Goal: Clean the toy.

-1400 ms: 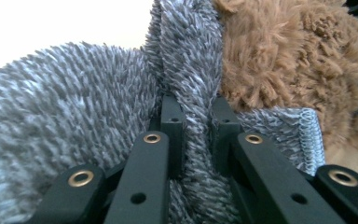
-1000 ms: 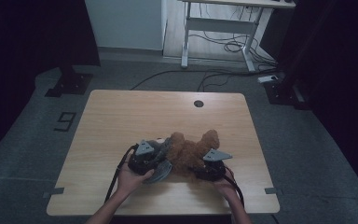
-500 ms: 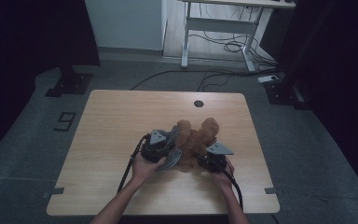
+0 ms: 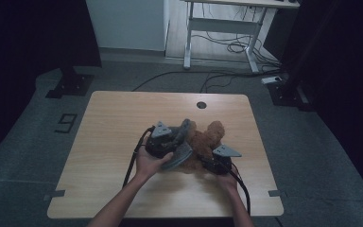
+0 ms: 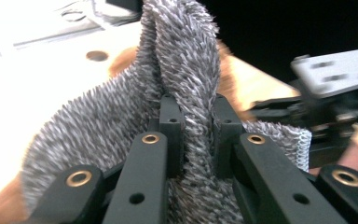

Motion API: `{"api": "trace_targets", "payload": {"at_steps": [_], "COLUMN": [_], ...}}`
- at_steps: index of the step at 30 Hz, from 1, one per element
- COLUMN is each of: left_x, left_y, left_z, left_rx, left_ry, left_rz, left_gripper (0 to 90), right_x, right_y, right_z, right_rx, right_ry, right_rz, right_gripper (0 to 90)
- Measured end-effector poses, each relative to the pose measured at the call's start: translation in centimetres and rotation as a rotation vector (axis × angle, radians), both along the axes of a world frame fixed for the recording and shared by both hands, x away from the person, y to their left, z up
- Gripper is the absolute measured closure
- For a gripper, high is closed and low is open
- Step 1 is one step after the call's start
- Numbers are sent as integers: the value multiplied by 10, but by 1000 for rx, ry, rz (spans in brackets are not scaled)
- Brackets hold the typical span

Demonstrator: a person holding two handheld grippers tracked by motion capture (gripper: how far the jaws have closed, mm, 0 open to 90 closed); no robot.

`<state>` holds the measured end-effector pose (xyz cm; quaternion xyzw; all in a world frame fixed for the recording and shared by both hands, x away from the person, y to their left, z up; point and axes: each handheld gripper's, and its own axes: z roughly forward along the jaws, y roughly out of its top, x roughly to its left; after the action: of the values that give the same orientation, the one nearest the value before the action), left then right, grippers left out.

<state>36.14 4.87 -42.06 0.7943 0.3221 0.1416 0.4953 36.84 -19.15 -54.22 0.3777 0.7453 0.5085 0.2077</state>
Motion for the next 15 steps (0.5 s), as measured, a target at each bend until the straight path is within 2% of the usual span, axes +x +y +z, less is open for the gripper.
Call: {"api": "trace_targets", "payload": {"at_steps": [2, 3, 6, 7, 8, 10, 11, 13, 15], "left_x": [1, 5, 19, 27, 31, 34, 33, 29, 28], "left_y": [-18, -27, -50, -57, -61, -62, -61, -59, -52], "left_z": [1, 0, -10, -17, -23, -26, -26, -25, -24], "left_rx": [42, 54, 107, 147, 158, 144, 151, 200, 229], "left_ry": [-10, -2, 42, 59, 72, 84, 81, 43, 32], "left_rz": [-24, -31, -30, -18, -10, 2, 3, 14, 28], "left_gripper": [778, 778, 777, 776, 776, 778, 778, 778, 779], "right_x": [-1, -1, -5, -6, -7, -8, -8, -8, -8], "right_y": [0, 0, 3, 3, 4, 4, 3, 2, 2], "right_z": [0, 0, 0, 0, 1, 0, -1, -2, -1], "right_rx": [0, 3, -6, -14, -24, -33, -20, -16, -19], "right_ry": [-3, -6, -21, -25, -30, -28, -26, -25, -23], "right_rz": [13, 19, 30, 33, 32, 24, 24, 28, 29], "right_gripper": [556, 556, 557, 557, 557, 557, 557, 557, 558]}}
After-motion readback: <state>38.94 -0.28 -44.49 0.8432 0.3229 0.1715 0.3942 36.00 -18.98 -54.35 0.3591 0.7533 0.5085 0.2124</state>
